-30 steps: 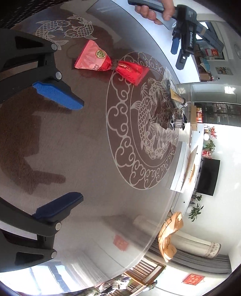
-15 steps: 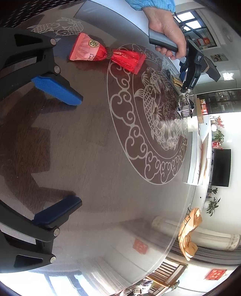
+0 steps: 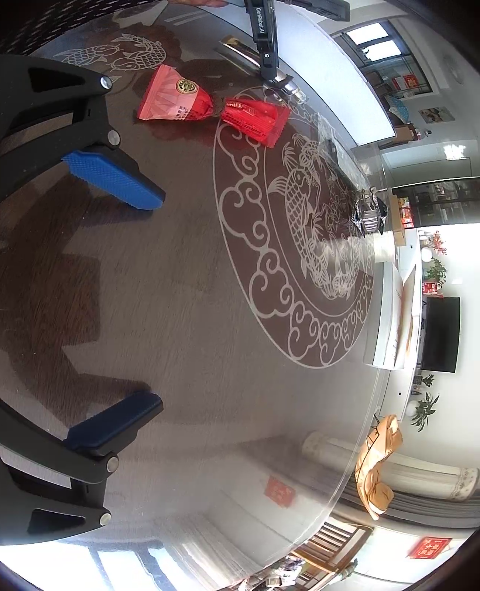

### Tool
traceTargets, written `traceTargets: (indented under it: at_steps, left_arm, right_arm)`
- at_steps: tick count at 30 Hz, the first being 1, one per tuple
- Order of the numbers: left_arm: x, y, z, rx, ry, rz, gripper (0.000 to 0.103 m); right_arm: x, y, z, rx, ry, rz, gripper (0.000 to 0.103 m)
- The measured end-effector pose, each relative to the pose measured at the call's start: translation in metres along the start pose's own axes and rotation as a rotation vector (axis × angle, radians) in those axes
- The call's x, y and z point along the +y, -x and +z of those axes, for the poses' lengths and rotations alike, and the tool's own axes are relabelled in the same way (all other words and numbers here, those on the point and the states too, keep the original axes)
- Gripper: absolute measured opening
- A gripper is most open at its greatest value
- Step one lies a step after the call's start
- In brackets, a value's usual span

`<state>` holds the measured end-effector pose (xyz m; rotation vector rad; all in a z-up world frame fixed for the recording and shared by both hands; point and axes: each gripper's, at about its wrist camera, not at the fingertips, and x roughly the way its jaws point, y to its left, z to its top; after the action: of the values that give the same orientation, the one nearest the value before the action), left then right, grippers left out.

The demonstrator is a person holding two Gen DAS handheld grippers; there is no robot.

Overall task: Organize objects
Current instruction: 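Grasp the gold HH cream tube with the left gripper while the right gripper holds the packet, then carry the tube and packet into the white bin and open both grippers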

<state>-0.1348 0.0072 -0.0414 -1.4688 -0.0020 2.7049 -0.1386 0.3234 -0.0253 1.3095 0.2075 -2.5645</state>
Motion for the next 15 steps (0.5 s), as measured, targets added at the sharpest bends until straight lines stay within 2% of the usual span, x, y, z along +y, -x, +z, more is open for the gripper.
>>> traceTargets:
  at_steps: [1, 2, 5, 15]
  left_arm:
    - [0.0, -0.001, -0.003, -0.003, 0.004, 0.017, 0.078]
    - [0.001, -0.005, -0.005, 0.001, 0.019, 0.02, 0.095]
    - [-0.002, -0.006, -0.012, -0.029, -0.012, 0.047, 0.103]
    - [0.0, -0.006, -0.014, -0.035, -0.014, 0.028, 0.103]
  right_arm:
    - [0.0, 0.0, 0.0, 0.0, 0.0, 0.0, 0.1]
    - [0.0, 0.0, 0.0, 0.0, 0.0, 0.0, 0.1]
    - [0.0, 0.0, 0.0, 0.001, 0.0, -0.002, 0.1]
    - [-0.002, -0.002, 0.0, 0.009, -0.012, -0.01, 0.103]
